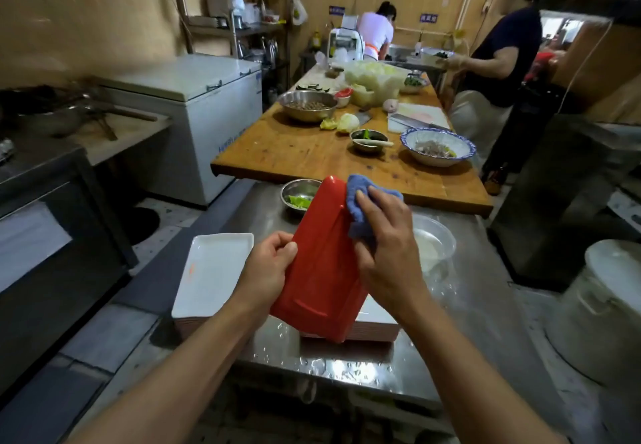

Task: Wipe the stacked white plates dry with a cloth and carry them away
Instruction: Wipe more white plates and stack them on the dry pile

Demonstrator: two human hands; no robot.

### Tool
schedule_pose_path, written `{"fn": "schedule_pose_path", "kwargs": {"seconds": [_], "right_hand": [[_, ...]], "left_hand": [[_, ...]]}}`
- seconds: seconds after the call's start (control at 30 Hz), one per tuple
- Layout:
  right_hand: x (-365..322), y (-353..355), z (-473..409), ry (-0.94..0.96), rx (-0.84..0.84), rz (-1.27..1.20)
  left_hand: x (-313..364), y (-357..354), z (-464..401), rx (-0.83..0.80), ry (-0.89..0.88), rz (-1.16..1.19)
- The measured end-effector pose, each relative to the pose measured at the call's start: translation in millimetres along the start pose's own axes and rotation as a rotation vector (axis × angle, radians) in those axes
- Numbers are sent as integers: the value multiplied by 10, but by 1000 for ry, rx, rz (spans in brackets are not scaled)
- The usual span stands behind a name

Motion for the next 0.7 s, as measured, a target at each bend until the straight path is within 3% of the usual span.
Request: {"fn": "schedule_pose_path", "kwargs": {"seconds": [0.13, 0.37, 0.5, 0.7], "right_hand": [[-205, -128, -109, 170, -129, 109], [-338, -203, -373, 239, -38, 209], [-200, -160, -334, 151, -30, 230], [-60, -94, -206, -80, 19, 33]], "left_hand": [[97, 72, 57, 35, -14, 118], [241, 59, 88, 74, -72, 189], [237, 43, 133, 89, -70, 212], [241, -9, 188, 85, -85, 228]]}}
Point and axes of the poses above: each hand's wrist, its own z-axis away from the middle knuckle, its own y-axis out of the back of the hand, x = y × z, the point moved 1 cm from there along -z, towards the middle knuckle, and after that the axes turned 10 degrees about z, right-handed, at the moved point
